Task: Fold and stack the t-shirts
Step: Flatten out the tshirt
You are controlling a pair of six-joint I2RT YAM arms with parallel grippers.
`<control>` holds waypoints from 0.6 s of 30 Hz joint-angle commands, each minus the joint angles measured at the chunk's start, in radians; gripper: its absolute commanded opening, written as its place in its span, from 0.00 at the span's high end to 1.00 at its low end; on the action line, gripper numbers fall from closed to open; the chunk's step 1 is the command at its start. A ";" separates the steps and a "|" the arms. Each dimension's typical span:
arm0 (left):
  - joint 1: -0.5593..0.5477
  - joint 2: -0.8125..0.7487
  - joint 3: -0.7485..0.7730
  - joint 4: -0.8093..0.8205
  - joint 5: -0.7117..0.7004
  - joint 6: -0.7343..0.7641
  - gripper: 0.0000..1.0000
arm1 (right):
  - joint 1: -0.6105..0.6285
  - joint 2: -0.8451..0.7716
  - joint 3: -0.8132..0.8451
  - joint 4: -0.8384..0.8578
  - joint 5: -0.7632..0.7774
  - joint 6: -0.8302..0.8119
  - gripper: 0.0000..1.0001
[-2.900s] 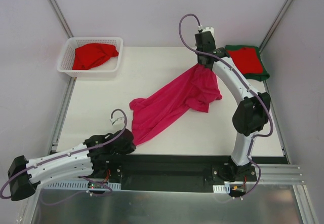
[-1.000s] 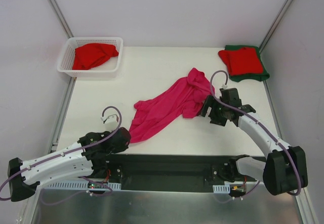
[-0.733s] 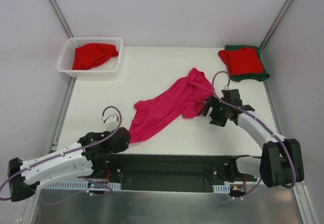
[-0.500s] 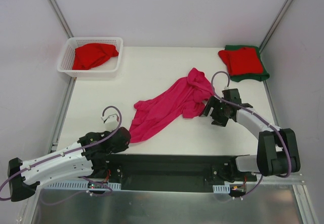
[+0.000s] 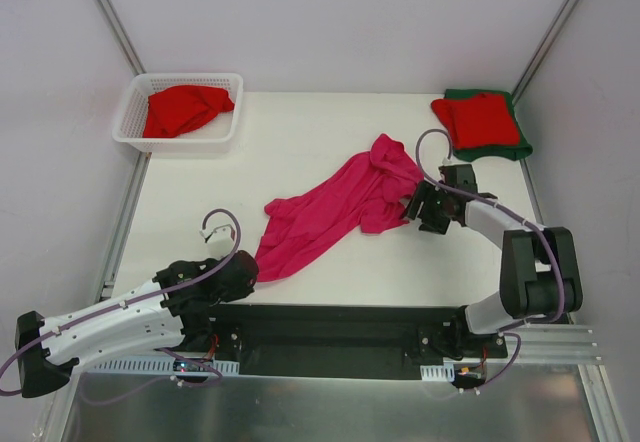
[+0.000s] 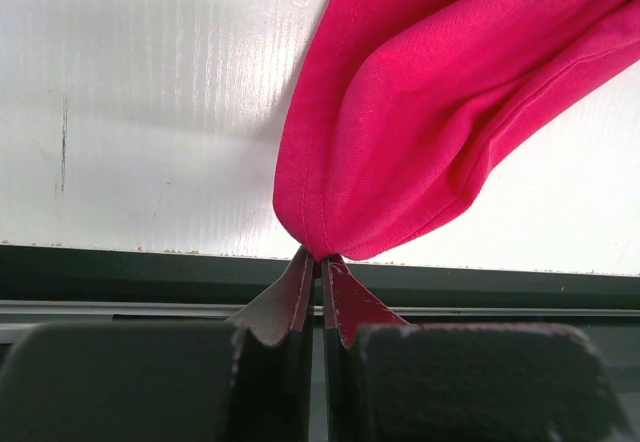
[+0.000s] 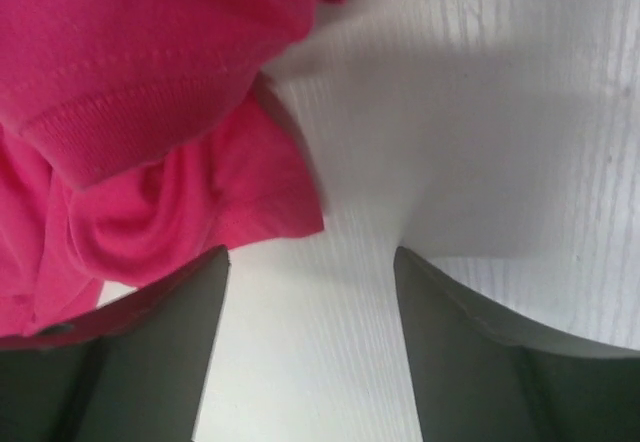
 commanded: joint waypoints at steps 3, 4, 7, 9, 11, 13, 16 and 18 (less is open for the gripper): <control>-0.007 -0.009 0.018 -0.002 -0.026 0.002 1.00 | -0.007 0.049 0.036 0.065 -0.041 -0.021 0.36; -0.007 -0.011 0.016 -0.004 -0.028 0.002 1.00 | -0.007 0.060 0.040 0.066 -0.045 -0.021 0.37; -0.007 -0.011 0.015 -0.004 -0.028 0.002 1.00 | -0.007 0.072 0.046 0.071 -0.039 -0.024 0.37; -0.005 -0.009 0.015 -0.004 -0.028 -0.001 1.00 | -0.007 0.080 0.051 0.072 -0.041 -0.023 0.37; -0.007 -0.011 0.013 -0.004 -0.028 -0.001 1.00 | -0.005 0.091 0.057 0.079 -0.048 -0.018 0.38; -0.007 -0.011 0.013 -0.002 -0.028 -0.003 1.00 | -0.005 0.097 0.060 0.082 -0.056 -0.017 0.39; -0.007 -0.017 0.010 -0.004 -0.029 -0.001 1.00 | -0.005 0.112 0.069 0.083 -0.065 -0.018 0.41; -0.007 -0.020 0.007 -0.004 -0.029 -0.004 1.00 | -0.005 0.120 0.075 0.086 -0.081 -0.015 0.43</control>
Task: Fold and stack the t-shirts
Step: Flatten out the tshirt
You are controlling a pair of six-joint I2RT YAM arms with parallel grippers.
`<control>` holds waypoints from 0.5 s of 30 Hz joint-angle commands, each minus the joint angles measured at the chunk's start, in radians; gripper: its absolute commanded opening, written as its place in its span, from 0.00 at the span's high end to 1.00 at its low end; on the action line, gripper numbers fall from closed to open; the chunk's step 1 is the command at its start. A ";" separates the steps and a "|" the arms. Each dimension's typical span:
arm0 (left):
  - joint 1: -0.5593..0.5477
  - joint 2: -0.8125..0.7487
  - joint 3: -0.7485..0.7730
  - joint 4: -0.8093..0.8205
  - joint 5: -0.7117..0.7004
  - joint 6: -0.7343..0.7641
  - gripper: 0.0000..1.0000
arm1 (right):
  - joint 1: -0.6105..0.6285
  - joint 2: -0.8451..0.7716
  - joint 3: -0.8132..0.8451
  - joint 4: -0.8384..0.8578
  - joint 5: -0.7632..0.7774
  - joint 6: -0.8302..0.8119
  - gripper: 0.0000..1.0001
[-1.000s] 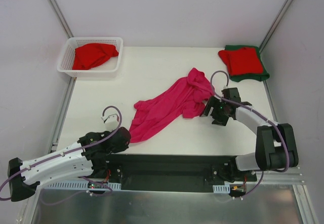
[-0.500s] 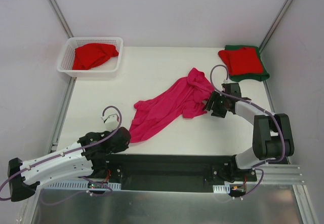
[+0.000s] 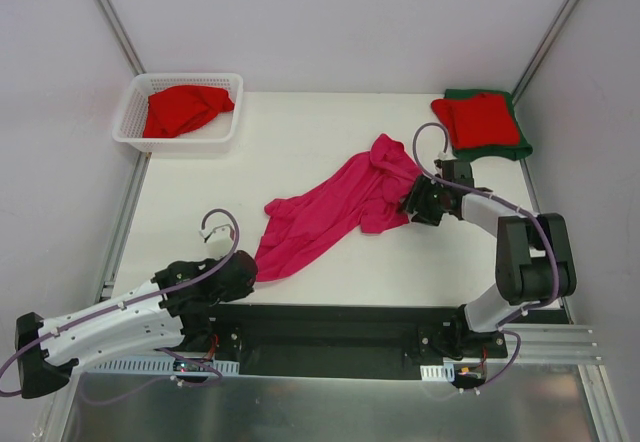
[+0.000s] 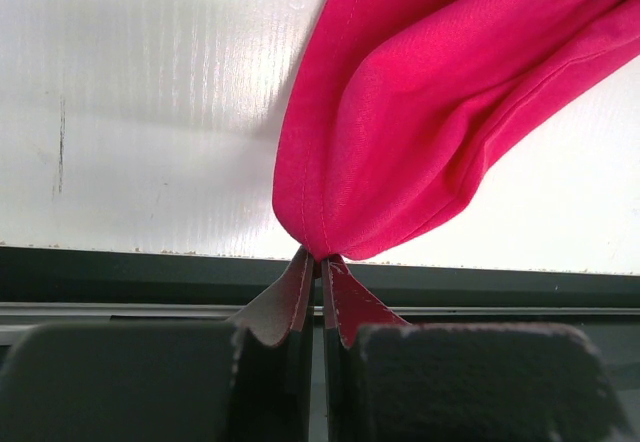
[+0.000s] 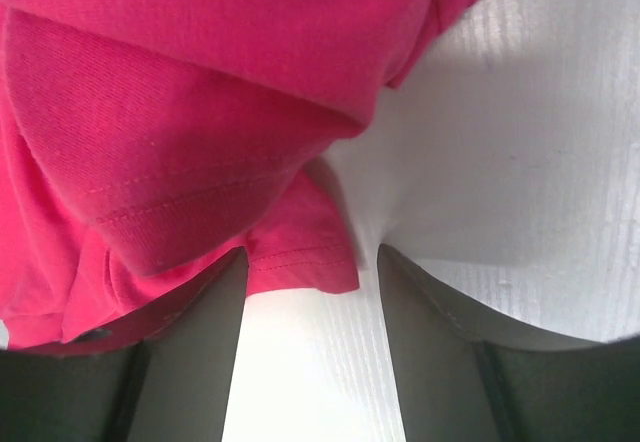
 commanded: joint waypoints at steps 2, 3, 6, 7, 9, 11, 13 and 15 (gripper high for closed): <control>-0.007 -0.016 0.007 -0.003 -0.028 -0.007 1.00 | -0.005 0.029 0.028 0.005 -0.031 -0.010 0.45; -0.007 -0.016 0.007 -0.005 -0.028 -0.007 1.00 | -0.005 0.032 0.028 0.005 -0.033 -0.010 0.45; -0.007 -0.016 0.005 -0.003 -0.028 -0.007 1.00 | -0.007 0.035 0.025 0.005 -0.039 -0.007 0.48; -0.007 -0.018 0.005 -0.003 -0.028 -0.007 1.00 | -0.007 0.035 0.024 0.005 -0.043 -0.008 0.49; -0.007 -0.018 0.005 -0.003 -0.028 -0.006 1.00 | -0.007 0.035 0.017 0.005 -0.048 -0.005 0.51; -0.007 -0.018 0.005 -0.005 -0.028 -0.006 1.00 | -0.005 0.031 0.011 0.005 -0.049 -0.005 0.52; -0.007 -0.018 0.005 -0.005 -0.028 -0.004 1.00 | -0.005 0.022 0.002 0.003 -0.049 -0.004 0.53; -0.007 -0.018 0.005 -0.003 -0.029 -0.007 1.00 | -0.005 0.022 -0.003 0.003 -0.049 -0.005 0.54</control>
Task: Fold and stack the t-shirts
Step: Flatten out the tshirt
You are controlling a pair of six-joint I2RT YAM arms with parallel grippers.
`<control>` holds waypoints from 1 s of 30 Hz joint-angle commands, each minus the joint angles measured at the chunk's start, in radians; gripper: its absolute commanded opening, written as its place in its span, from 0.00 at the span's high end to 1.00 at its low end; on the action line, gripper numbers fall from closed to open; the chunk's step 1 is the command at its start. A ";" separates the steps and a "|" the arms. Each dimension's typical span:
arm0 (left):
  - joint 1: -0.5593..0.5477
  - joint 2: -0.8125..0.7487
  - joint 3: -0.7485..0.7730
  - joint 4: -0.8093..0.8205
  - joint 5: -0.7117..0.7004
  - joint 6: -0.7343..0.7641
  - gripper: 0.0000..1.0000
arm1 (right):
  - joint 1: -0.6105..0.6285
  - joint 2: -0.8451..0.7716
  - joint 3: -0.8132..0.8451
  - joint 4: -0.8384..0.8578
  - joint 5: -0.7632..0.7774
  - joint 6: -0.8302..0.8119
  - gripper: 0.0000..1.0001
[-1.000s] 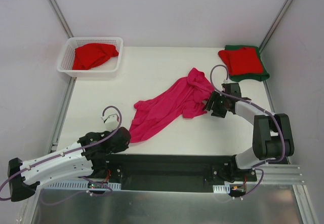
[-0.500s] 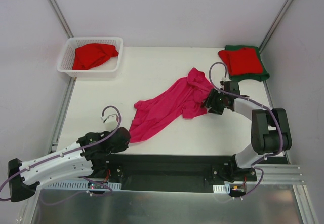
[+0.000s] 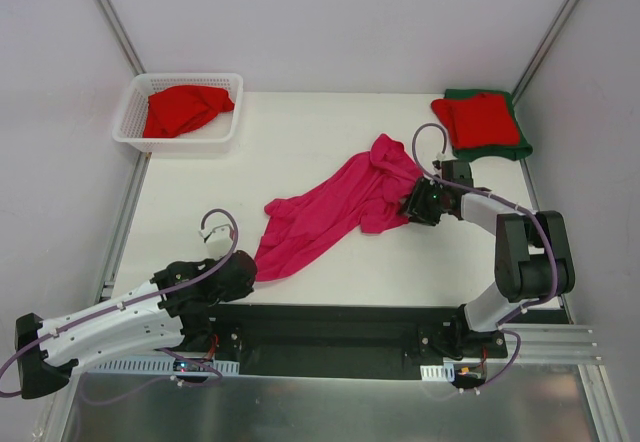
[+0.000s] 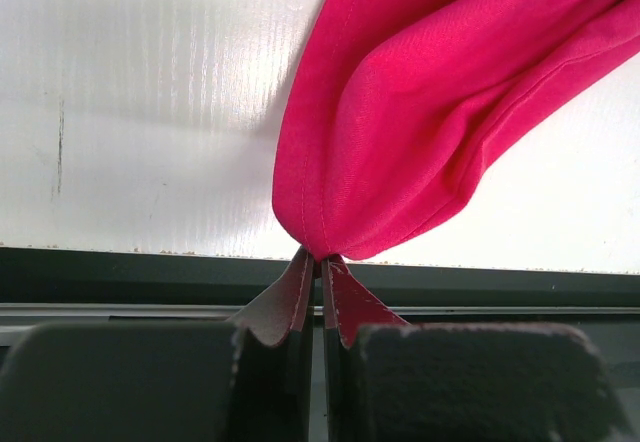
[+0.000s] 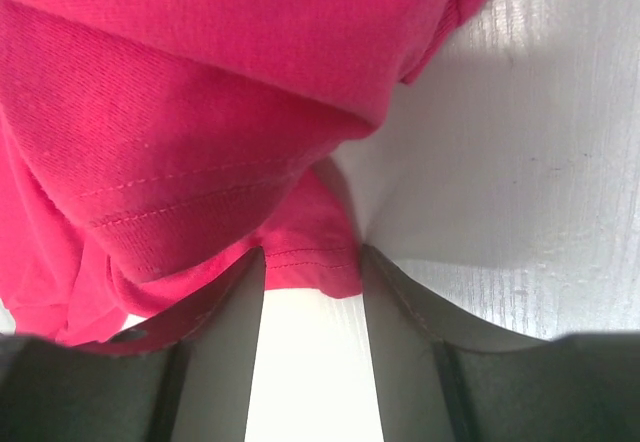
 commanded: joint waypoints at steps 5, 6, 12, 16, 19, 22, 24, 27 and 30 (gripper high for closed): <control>-0.007 0.002 0.009 -0.004 -0.032 -0.005 1.00 | -0.004 0.009 -0.012 -0.003 -0.027 -0.006 0.67; -0.007 0.001 0.009 -0.004 -0.032 -0.007 1.00 | -0.005 0.009 -0.012 -0.003 -0.027 -0.006 0.69; -0.007 -0.001 0.003 -0.004 -0.032 -0.013 1.00 | -0.004 0.009 -0.010 -0.005 -0.041 -0.007 0.88; -0.007 -0.011 -0.002 -0.002 -0.032 -0.017 1.00 | -0.004 0.008 -0.010 -0.009 -0.044 -0.009 0.99; -0.007 -0.016 -0.005 -0.002 -0.034 -0.021 1.00 | -0.005 0.000 -0.007 -0.015 -0.041 -0.012 0.99; -0.007 -0.015 0.003 -0.004 -0.041 -0.016 1.00 | -0.005 -0.032 -0.003 -0.032 -0.029 -0.013 0.99; -0.007 -0.008 0.027 -0.004 -0.052 -0.007 1.00 | -0.004 -0.063 0.005 -0.066 0.000 -0.018 0.99; -0.007 0.021 0.090 -0.005 -0.084 0.051 1.00 | -0.002 -0.178 0.033 -0.141 0.078 -0.030 0.99; -0.007 0.045 0.161 -0.018 -0.124 0.093 1.00 | -0.002 -0.308 0.088 -0.234 0.192 -0.050 0.99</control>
